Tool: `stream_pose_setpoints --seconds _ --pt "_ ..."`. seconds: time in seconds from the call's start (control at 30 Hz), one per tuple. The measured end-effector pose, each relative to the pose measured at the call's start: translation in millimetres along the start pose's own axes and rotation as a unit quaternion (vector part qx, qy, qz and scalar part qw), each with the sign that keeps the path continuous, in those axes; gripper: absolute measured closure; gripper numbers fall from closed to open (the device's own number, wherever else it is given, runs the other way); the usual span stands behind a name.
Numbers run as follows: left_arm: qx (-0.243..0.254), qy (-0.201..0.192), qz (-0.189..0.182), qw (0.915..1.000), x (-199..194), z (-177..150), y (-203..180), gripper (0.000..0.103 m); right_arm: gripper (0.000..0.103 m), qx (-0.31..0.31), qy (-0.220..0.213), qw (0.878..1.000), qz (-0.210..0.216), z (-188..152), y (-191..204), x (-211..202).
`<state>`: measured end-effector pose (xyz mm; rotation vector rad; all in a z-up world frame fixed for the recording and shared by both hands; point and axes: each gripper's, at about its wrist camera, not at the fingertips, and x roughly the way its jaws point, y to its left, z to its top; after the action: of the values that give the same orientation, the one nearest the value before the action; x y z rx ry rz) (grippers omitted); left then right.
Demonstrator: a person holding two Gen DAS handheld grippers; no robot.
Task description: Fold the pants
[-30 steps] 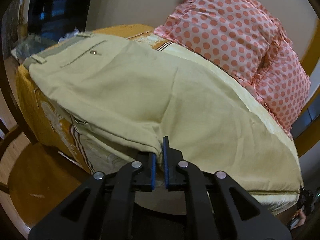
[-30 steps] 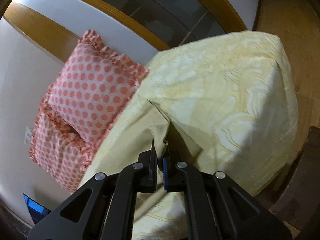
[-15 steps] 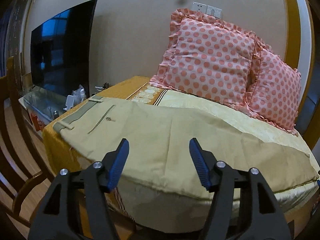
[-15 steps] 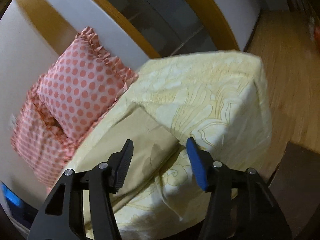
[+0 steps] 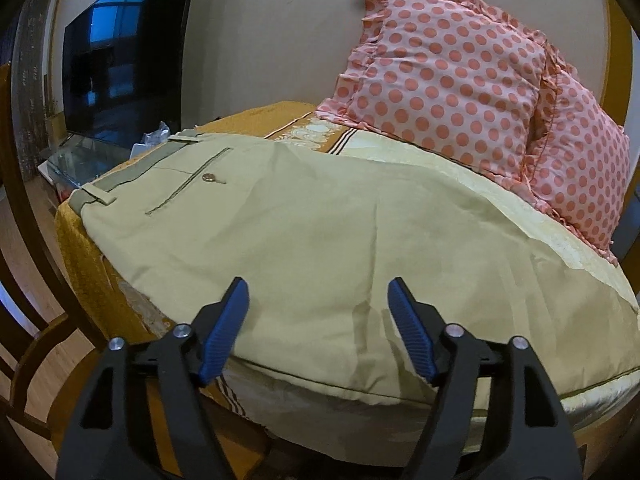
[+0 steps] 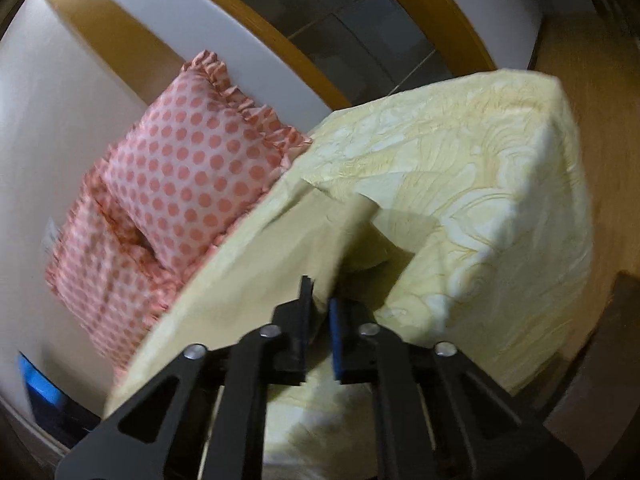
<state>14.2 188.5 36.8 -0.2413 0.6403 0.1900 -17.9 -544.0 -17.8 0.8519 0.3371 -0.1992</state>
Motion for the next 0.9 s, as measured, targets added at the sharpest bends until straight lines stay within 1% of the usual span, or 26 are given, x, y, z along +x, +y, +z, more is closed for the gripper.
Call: stream_pose_setpoints --seconds 0.03,0.1,0.17,0.2,0.27,0.3,0.33,0.37,0.4,0.43,0.47,0.5,0.53,0.57,0.6,0.63,0.67,0.7,0.73,0.77,0.8,0.83,0.87,0.9 --pt "-0.001 -0.001 -0.002 1.0000 0 0 0 0.029 0.099 -0.016 -0.002 1.000 0.010 3 12 1" --pt "-0.005 -0.004 -0.008 1.0000 -1 0 1 0.028 0.099 -0.052 -0.003 0.997 0.050 8 48 4" --pt "-0.011 -0.008 -0.014 0.9998 -3 2 2 0.028 0.099 -0.088 0.007 0.991 0.103 8 95 11" --pt "-0.020 -0.013 -0.020 0.9995 -7 3 5 0.028 0.099 -0.113 0.019 0.984 0.139 3 127 16" --pt "-0.031 -0.024 -0.023 0.9990 -14 6 8 0.028 0.099 -0.163 0.055 0.962 0.211 -20 192 28" --pt "-0.036 -0.031 -0.021 0.9987 -18 7 10 0.028 0.099 -0.179 0.072 0.952 0.236 -32 215 32" --pt "-0.040 -0.041 -0.013 0.9983 -23 8 12 0.028 0.099 -0.202 0.101 0.935 0.273 -54 246 38" --pt "-0.043 -0.049 -0.007 0.9978 -27 10 15 0.028 0.099 -0.218 0.121 0.922 0.295 -71 267 42" --pt "-0.046 -0.057 0.002 0.9973 -32 11 19 0.028 0.099 -0.241 0.152 0.902 0.323 -100 293 47" --pt "-0.050 -0.064 0.014 0.9966 -35 11 23 0.026 0.099 -0.269 0.188 0.881 0.341 -132 316 52" --pt "-0.054 -0.068 0.024 0.9959 -38 12 29 0.025 0.098 -0.295 0.215 0.865 0.345 -156 329 56" --pt "-0.060 -0.070 0.041 0.9949 -40 11 37 0.024 0.098 -0.343 0.263 0.836 0.339 -193 345 62" --pt "-0.064 -0.069 0.050 0.9943 -41 11 42 0.024 0.096 -0.391 0.310 0.805 0.321 -229 355 66" --pt "-0.068 -0.067 0.063 0.9935 -41 10 49 0.024 0.096 -0.424 0.342 0.780 0.307 -257 359 65" --pt "-0.072 -0.065 0.072 0.9927 -42 9 57 0.024 0.096 -0.440 0.356 0.765 0.307 -272 360 63" --pt "-0.078 -0.063 0.082 0.9915 -42 8 67 0.023 0.095 -0.451 0.360 0.754 0.314 -281 359 57" --pt "-0.085 -0.064 0.091 0.9902 -42 7 76 0.023 0.085 -0.458 0.350 0.752 0.319 -283 358 50" --pt "-0.089 -0.064 0.097 0.9892 -42 6 82 0.022 0.074 -0.461 0.338 0.755 0.322 -282 359 45" --pt "-0.097 -0.064 0.107 0.9875 -40 5 91 0.022 0.055 -0.458 0.315 0.765 0.326 -275 359 41" --pt "-0.106 -0.063 0.111 0.9861 -39 5 98 0.022 0.039 -0.449 0.301 0.773 0.331 -268 359 40" --pt "-0.111 -0.064 0.111 0.9854 -38 5 103 0.022 0.037 -0.432 0.289 0.786 0.335 -260 358 42" --pt "-0.126 -0.064 0.108 0.9840 -35 6 110 0.022 0.038 -0.417 0.288 0.795 0.334 -254 356 47" --pt "-0.135 -0.065 0.104 0.9833 -34 6 115 0.022 0.038 -0.414 0.277 0.806 0.319 -251 355 52" --pt "-0.144 -0.066 0.100 0.9823 -33 7 120 0.022 0.038 -0.422 0.263 0.815 0.296 -253 354 54"
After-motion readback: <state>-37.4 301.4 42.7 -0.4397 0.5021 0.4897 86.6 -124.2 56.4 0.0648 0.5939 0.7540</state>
